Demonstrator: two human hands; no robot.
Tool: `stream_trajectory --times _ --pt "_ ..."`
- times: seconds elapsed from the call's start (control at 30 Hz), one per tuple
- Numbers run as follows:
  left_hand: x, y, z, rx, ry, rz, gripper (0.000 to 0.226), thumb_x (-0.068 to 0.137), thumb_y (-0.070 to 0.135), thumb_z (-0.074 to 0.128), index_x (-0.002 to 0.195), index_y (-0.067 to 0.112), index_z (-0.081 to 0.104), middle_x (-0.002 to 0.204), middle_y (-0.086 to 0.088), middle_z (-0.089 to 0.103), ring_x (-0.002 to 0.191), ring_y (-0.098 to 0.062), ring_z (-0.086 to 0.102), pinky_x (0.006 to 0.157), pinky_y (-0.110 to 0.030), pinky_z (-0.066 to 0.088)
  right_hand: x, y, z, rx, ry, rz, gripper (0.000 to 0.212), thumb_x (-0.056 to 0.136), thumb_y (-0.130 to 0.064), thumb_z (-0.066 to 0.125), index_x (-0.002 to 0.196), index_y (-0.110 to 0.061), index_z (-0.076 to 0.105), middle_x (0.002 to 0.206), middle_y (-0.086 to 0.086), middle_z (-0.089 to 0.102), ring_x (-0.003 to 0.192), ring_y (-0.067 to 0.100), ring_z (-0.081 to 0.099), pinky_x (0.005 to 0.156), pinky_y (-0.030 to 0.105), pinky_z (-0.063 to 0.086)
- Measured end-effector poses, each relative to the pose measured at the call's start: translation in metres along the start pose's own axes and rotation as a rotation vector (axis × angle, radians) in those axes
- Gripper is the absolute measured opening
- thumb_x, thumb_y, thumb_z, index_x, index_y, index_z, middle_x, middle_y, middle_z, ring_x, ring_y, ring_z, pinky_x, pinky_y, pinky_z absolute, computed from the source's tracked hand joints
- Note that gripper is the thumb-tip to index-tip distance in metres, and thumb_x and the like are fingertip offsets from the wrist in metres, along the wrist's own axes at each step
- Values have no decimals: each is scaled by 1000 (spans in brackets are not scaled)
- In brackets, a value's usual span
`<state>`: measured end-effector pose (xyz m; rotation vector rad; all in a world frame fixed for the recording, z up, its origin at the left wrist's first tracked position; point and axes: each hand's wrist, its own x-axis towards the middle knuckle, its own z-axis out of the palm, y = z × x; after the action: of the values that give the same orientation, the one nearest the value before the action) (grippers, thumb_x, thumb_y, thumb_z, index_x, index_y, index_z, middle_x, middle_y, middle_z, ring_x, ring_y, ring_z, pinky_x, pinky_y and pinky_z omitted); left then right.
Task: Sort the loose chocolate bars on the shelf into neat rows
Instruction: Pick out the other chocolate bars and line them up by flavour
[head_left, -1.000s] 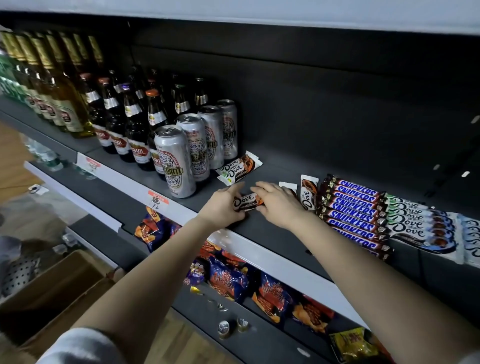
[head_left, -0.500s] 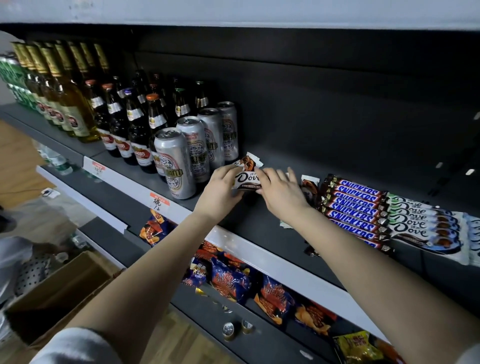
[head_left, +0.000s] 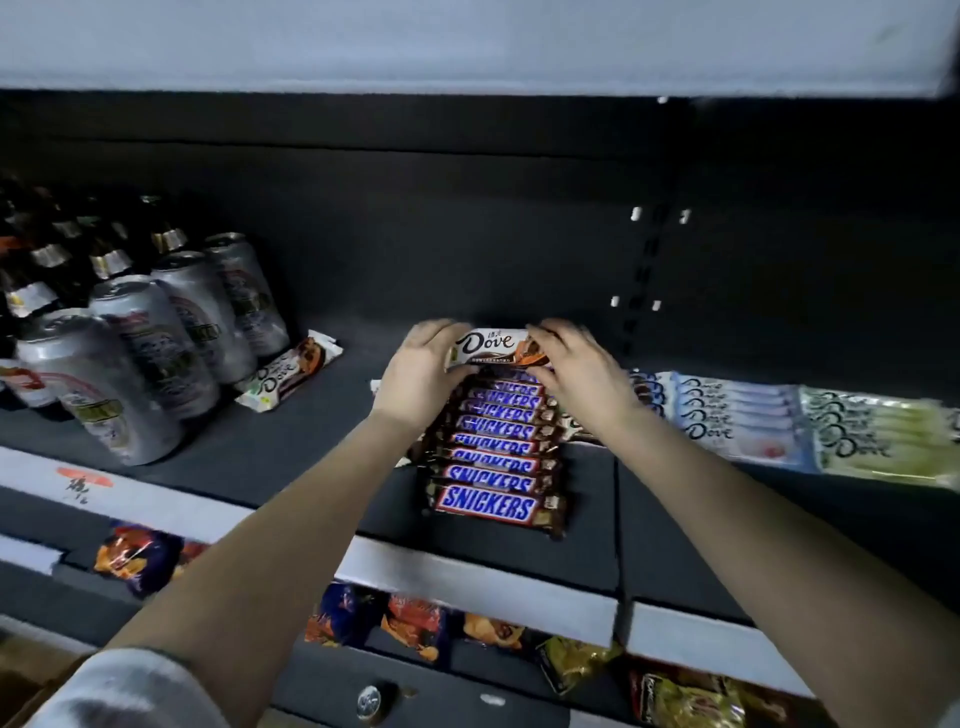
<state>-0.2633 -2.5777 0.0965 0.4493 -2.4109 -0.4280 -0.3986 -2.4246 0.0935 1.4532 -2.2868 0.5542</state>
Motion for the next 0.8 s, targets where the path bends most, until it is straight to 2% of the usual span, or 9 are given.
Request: stream_trajectory --times 0.2,0.4,0.6,0.67,0.8 --pt "23 76 52 -44 -106 72 51 82 27 69 129 15 54 129 -7 55 126 -22 43 104 -27 32 -50 71 -35 -76 96 122 49 73 -17 76 117 -4 60 111 17 61 102 38 59 83 44 52" --pt "31 153 105 -100 -184 203 51 79 27 72 126 15 57 127 -6 58 121 -24 48 100 -25 34 -113 135 -74 -197 112 211 47 78 -17 72 121 -5 58 115 13 60 109 33 56 86 44 52" --pt "24 233 164 -136 -191 328 46 72 27 76 115 13 64 115 -5 64 110 -26 54 95 -30 38 -181 193 -117 -267 114 330 46 79 -16 70 122 -8 57 119 8 59 117 27 51 99 45 42" --pt "19 259 181 -102 -176 366 47 72 33 75 115 17 64 115 0 64 112 -23 53 98 -34 36 -203 210 -130 -281 112 360 45 78 -16 72 120 -9 58 117 8 59 115 27 53 97 46 44" --pt "8 310 210 -80 -136 448 45 71 40 72 111 21 65 111 5 65 110 -20 55 97 -29 25 -245 243 -150 -227 114 427 44 78 -10 71 119 -5 58 114 11 58 113 30 52 89 44 51"
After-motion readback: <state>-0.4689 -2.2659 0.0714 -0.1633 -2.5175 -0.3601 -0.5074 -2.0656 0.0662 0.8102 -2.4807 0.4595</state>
